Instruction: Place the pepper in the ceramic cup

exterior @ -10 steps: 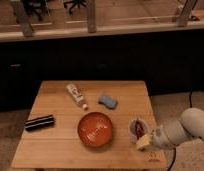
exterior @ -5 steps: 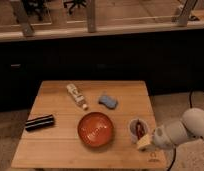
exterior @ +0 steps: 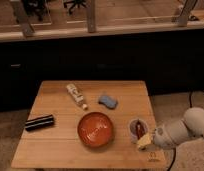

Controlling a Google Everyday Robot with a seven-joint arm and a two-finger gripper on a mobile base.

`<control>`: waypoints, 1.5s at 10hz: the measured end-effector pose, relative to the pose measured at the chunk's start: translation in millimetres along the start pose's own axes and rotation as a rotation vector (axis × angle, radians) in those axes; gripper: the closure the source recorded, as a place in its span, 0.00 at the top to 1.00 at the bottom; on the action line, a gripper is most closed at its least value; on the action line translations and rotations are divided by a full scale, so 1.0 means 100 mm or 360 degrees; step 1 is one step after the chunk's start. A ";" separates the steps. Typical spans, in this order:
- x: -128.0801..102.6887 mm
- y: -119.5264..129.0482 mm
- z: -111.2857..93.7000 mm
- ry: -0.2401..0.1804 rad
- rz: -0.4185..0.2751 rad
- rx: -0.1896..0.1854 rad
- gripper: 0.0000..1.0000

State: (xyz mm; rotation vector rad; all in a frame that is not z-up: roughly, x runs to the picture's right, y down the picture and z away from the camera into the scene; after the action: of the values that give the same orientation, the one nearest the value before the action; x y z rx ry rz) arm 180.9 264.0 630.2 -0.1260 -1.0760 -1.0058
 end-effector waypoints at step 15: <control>0.08 -0.02 0.07 -0.0061 0.0082 0.0110 0.00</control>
State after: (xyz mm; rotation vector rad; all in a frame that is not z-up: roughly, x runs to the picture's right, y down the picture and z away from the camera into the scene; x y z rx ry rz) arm 175.6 261.0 639.1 -0.1170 -1.1359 -0.9219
